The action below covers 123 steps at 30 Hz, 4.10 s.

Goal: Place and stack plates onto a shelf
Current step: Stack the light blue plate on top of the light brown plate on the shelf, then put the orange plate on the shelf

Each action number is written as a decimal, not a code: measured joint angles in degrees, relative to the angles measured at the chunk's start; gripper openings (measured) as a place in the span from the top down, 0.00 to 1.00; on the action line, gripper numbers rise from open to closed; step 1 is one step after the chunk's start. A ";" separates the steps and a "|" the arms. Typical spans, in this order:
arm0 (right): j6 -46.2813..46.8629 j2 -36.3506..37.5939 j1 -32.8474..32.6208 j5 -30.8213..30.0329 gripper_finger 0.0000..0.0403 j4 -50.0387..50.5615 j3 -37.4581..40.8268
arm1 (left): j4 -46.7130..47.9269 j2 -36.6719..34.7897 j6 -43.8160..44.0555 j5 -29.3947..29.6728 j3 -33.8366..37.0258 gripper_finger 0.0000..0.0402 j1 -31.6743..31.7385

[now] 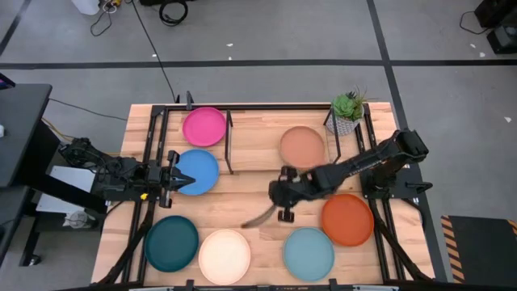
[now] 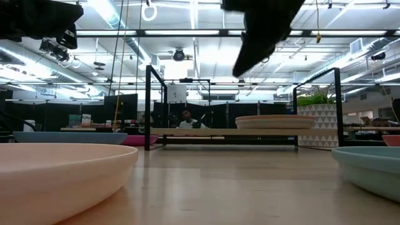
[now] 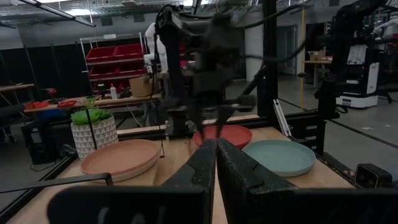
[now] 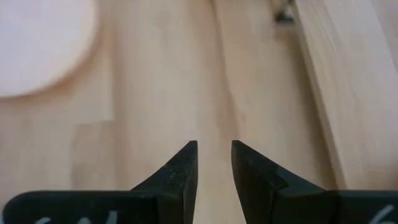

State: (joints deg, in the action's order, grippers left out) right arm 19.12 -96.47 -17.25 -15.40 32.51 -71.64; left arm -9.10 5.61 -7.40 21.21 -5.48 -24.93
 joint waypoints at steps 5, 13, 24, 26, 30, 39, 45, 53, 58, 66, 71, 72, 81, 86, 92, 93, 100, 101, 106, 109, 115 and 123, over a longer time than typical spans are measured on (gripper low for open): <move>0.59 0.00 -4.33 -1.36 0.74 -3.56 0.05 | -0.28 -0.01 0.90 -0.02 0.02 0.94 0.00; 7.79 -4.69 -7.08 1.79 0.74 -3.24 -0.46 | -0.19 0.01 0.79 -0.02 0.02 0.94 0.00; 11.87 -17.45 -9.84 15.56 0.74 20.43 -13.35 | 0.04 0.01 0.81 -0.01 0.01 0.94 -0.01; 11.87 -18.67 -10.07 17.74 0.74 21.57 -14.15 | 0.02 -0.01 0.79 -0.02 0.02 0.94 -0.02; 11.01 -20.80 -10.06 19.81 0.74 22.41 -14.25 | 0.02 0.00 0.81 -0.02 0.01 0.94 0.00; 8.31 -22.56 -9.91 18.14 0.76 25.41 -13.98 | 0.00 0.00 0.81 -0.02 0.02 0.94 0.00; 6.64 -22.49 -9.21 17.76 0.88 25.98 -13.94 | -0.02 0.01 0.84 -0.01 0.02 0.94 -0.01; 3.82 -22.21 -7.67 17.56 0.97 27.43 -13.94 | 0.00 0.01 0.84 -0.02 0.02 0.94 -0.02; 0.46 -19.66 -4.84 15.92 0.98 30.54 -13.90 | 0.00 0.00 0.84 -0.02 0.02 0.94 -0.01; -6.23 -11.87 3.69 12.00 0.98 35.39 -13.90 | 0.00 0.01 0.77 0.00 0.02 0.94 -0.02; -11.44 -7.07 12.13 11.82 0.98 37.76 -13.92 | 0.00 -0.01 0.75 -0.02 0.01 0.94 0.00; -12.94 -6.22 13.90 11.80 0.98 38.38 -13.92 | 0.00 -0.01 0.75 0.00 0.02 0.94 0.00; -29.58 0.65 29.08 10.52 0.98 39.61 -13.92 | 1.86 0.00 0.61 -0.01 0.02 0.94 -0.02; -34.52 1.02 37.84 11.34 0.98 39.61 -13.92 | 2.25 -0.01 -2.95 0.00 0.02 0.94 0.00; -40.16 -2.18 45.99 12.18 0.98 41.49 -17.45 | 2.70 0.01 -3.51 0.00 0.02 0.94 0.00; -40.82 -2.77 46.99 12.28 0.98 41.76 -18.54 | 2.76 -0.01 -3.60 0.00 0.02 0.94 0.00; -45.42 -6.34 52.24 13.47 0.98 42.53 -22.18 | 3.06 -0.01 -3.82 0.02 0.02 0.94 0.00; -45.85 -6.92 52.72 13.69 0.98 42.68 -22.16 | 3.06 0.01 -3.82 0.04 0.02 0.94 0.00; -46.28 -10.15 53.79 13.94 0.98 42.47 -22.12 | 3.84 0.01 -3.80 0.17 0.02 0.94 0.00; -46.29 -11.96 53.82 13.45 0.97 42.29 -22.11 | 4.20 -0.01 -3.77 0.17 0.02 0.94 0.00; -44.86 -13.20 53.83 13.27 0.90 42.14 -22.07 | 4.52 0.00 -2.40 0.17 0.02 0.94 0.00; -40.31 -10.83 52.76 9.51 0.79 43.13 -25.00 | 4.50 -0.01 -2.25 0.17 0.02 0.94 0.00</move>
State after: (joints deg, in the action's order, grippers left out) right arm -21.19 -107.30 35.52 -5.89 75.64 -96.64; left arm -4.60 5.61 -9.65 21.39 -5.45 -24.93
